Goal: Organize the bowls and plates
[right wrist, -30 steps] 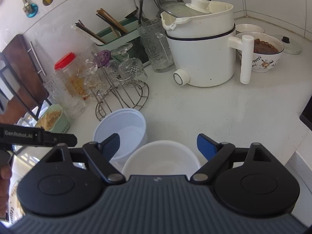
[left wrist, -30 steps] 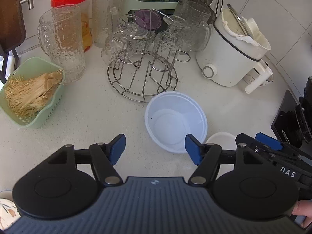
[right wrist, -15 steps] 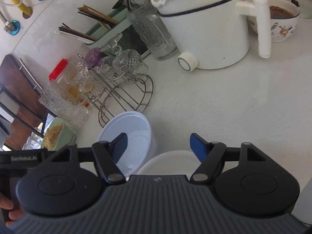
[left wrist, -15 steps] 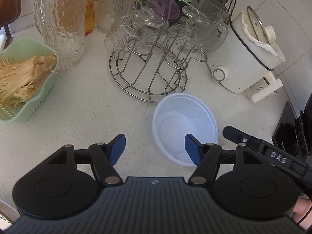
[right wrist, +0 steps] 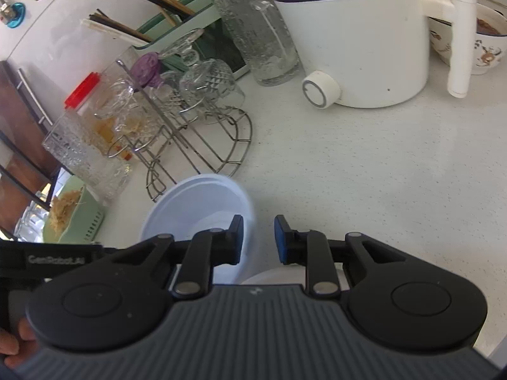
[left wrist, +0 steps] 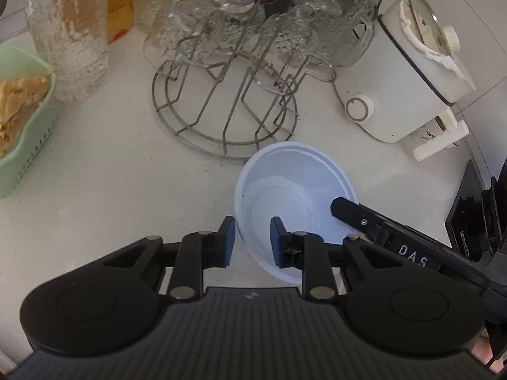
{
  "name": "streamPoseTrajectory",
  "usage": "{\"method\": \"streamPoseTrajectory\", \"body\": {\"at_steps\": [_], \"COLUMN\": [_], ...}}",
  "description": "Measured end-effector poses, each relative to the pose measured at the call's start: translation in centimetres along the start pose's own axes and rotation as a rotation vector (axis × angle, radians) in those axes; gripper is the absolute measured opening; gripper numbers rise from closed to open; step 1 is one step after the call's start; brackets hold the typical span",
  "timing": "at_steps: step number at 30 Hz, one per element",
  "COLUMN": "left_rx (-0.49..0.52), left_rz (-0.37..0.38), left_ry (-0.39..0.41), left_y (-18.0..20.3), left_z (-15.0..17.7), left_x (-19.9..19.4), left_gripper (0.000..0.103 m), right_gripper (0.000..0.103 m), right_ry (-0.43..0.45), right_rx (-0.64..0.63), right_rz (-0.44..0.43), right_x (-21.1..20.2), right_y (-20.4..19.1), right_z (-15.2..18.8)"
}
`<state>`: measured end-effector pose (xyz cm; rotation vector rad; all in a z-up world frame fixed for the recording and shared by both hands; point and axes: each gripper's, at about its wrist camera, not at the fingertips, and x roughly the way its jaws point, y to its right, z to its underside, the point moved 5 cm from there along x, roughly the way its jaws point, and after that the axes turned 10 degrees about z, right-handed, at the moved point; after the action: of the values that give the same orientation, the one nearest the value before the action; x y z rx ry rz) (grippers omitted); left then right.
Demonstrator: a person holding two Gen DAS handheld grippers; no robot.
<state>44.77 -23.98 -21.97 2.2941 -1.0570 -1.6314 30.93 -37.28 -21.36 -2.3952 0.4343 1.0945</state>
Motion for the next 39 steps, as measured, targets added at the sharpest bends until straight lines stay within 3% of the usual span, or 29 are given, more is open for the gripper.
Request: {"method": "streamPoseTrajectory", "body": {"at_steps": [11, 27, 39], "left_rx": [-0.014, -0.100, -0.125], "left_rz": [-0.040, -0.057, -0.059], "left_ry": [0.038, 0.144, 0.131], "left_y": [0.2, 1.6, 2.5], "left_z": [-0.3, 0.8, 3.3], "left_x": [-1.4, -9.5, -13.4], "left_gripper": [0.027, 0.027, 0.028], "right_gripper": [0.024, 0.025, 0.025], "right_ry": [0.006, 0.049, 0.011], "right_rx": [-0.012, -0.066, -0.055], "right_rz": [-0.058, -0.168, -0.215], "right_x": [-0.1, -5.9, -8.5], "right_y": [-0.9, -4.0, -4.8], "right_z": [-0.5, -1.5, -0.5]}}
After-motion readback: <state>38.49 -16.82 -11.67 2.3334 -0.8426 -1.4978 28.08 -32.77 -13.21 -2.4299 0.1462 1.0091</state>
